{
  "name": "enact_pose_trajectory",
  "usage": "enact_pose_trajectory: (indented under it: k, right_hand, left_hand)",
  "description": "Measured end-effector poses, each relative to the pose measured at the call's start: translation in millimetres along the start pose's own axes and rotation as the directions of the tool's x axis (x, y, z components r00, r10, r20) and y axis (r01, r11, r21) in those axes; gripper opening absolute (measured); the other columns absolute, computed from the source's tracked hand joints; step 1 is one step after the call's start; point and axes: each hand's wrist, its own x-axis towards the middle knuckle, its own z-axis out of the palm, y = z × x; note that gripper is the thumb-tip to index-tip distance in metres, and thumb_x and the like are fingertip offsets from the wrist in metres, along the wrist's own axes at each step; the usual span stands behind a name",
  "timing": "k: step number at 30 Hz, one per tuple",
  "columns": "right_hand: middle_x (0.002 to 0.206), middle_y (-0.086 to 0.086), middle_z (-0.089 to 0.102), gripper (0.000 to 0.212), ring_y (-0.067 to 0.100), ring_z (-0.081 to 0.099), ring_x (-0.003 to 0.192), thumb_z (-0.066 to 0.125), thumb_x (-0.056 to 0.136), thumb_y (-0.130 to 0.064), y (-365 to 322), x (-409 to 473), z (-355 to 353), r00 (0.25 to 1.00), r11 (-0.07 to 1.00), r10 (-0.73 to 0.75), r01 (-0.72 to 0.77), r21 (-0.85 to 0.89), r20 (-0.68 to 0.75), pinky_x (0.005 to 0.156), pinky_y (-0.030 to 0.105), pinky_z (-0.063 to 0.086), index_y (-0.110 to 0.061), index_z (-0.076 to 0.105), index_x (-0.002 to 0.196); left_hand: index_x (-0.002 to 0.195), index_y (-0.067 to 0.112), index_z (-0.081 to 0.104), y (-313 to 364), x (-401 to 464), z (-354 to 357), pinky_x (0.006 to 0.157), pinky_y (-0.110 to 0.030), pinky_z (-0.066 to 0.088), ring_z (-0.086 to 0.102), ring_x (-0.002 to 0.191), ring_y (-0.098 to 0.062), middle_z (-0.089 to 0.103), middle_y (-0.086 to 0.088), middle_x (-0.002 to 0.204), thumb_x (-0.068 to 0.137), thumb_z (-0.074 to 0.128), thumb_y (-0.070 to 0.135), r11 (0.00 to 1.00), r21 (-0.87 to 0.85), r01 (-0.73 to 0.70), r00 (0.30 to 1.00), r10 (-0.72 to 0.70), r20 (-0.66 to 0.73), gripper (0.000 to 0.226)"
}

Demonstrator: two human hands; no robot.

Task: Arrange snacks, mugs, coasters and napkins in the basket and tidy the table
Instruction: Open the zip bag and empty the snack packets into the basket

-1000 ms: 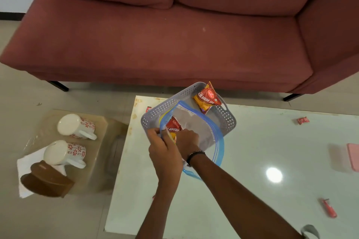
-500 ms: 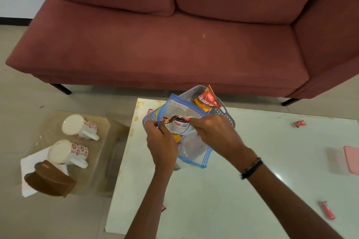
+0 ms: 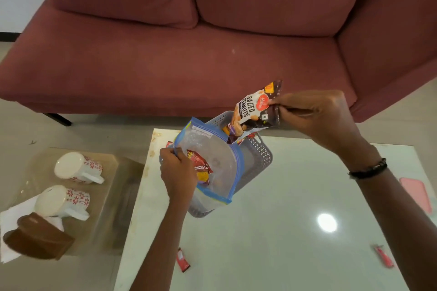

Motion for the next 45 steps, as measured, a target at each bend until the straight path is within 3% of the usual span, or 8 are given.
enact_pose_trajectory:
  k: [7,12,20,26,32,36,38,45]
  right_hand:
    - [0.079,0.009,0.076,0.017,0.015,0.069,0.059,0.067,0.076,-0.002,79,-16,50,0.953,0.997,0.069,-0.057,-0.048,0.295,0.058,0.015,0.050,-0.004,0.075,0.091]
    - [0.076,0.007,0.077,0.013,0.004,0.061,0.055,0.068,0.080,-0.009,138,-36,107,0.834,0.986,0.163,-0.123,-0.110,0.527,0.050,0.005,0.040,-0.009,0.076,0.089]
    - [0.098,0.010,0.075,0.019,0.020,0.070,0.085,0.062,0.082,-0.010,187,-39,150,0.660,0.967,0.247,-0.119,-0.226,0.710,0.068,0.020,0.048,-0.008,0.074,0.097]
    - [0.092,0.019,0.071,0.028,0.030,0.063,0.080,0.049,0.087,-0.016,200,-52,155,0.608,0.871,0.478,-0.232,-0.434,0.635,0.070,0.036,0.053,0.000,0.072,0.091]
    - [0.106,0.018,0.070,0.024,0.031,0.066,0.089,0.052,0.091,-0.012,162,-52,148,0.685,0.809,0.573,-0.388,-0.440,0.450,0.076,0.038,0.056,-0.003,0.070,0.105]
    - [0.085,0.012,0.074,0.015,0.024,0.067,0.072,0.058,0.088,-0.011,74,-31,118,0.863,0.871,0.490,-0.478,-0.117,0.123,0.068,0.032,0.052,-0.004,0.072,0.087]
    - [0.074,0.008,0.073,0.015,0.021,0.065,0.066,0.059,0.087,-0.012,17,-18,113,0.890,0.895,0.432,-0.442,0.049,0.146,0.068,0.030,0.049,-0.006,0.072,0.080]
    - [0.113,0.018,0.064,0.027,0.031,0.059,0.103,0.040,0.096,-0.013,-22,-7,236,0.596,0.859,0.513,-0.357,-0.368,0.618,0.087,0.036,0.044,0.000,0.060,0.108]
  left_hand:
    - [0.113,-0.001,0.045,-5,2,3,0.072,-0.032,0.043,0.059,0.099,-0.035,0.059,-0.021,0.115,0.099,0.033,0.028,1.000,0.016,0.002,1.000,-0.002,0.015,0.034]
    - [0.117,0.003,0.043,-5,6,9,0.071,-0.032,0.047,0.058,0.092,-0.027,0.060,-0.019,0.115,0.099,0.031,0.032,1.000,0.003,0.029,0.999,-0.029,0.030,0.036]
    - [0.124,0.006,0.042,-9,8,13,0.071,-0.030,0.048,0.054,0.088,-0.017,0.058,-0.015,0.118,0.098,0.032,0.035,1.000,-0.023,0.014,0.999,-0.013,0.042,0.040]
    - [0.120,0.007,0.043,-9,7,15,0.064,-0.025,0.048,0.056,0.088,-0.017,0.059,-0.013,0.116,0.098,0.033,0.034,0.999,-0.038,0.019,0.998,-0.017,0.052,0.037]
    - [0.119,0.005,0.044,-6,7,7,0.067,-0.027,0.048,0.054,0.086,-0.016,0.058,-0.012,0.114,0.098,0.033,0.033,0.999,-0.037,0.026,0.999,-0.024,0.041,0.036]
    - [0.119,0.006,0.044,-9,6,2,0.060,-0.018,0.046,0.055,0.086,-0.015,0.057,-0.007,0.110,0.098,0.034,0.032,0.998,-0.058,0.023,0.999,-0.020,0.051,0.035]
    - [0.117,0.005,0.043,-11,3,1,0.062,-0.020,0.048,0.056,0.082,-0.015,0.058,-0.008,0.107,0.098,0.035,0.033,0.998,-0.063,0.017,0.998,-0.013,0.066,0.035]
    - [0.092,0.011,0.040,-14,-22,-5,0.052,-0.016,0.036,0.053,0.073,-0.024,0.055,-0.005,0.086,0.098,0.034,0.024,0.999,-0.016,-0.044,0.998,0.045,0.052,0.016]
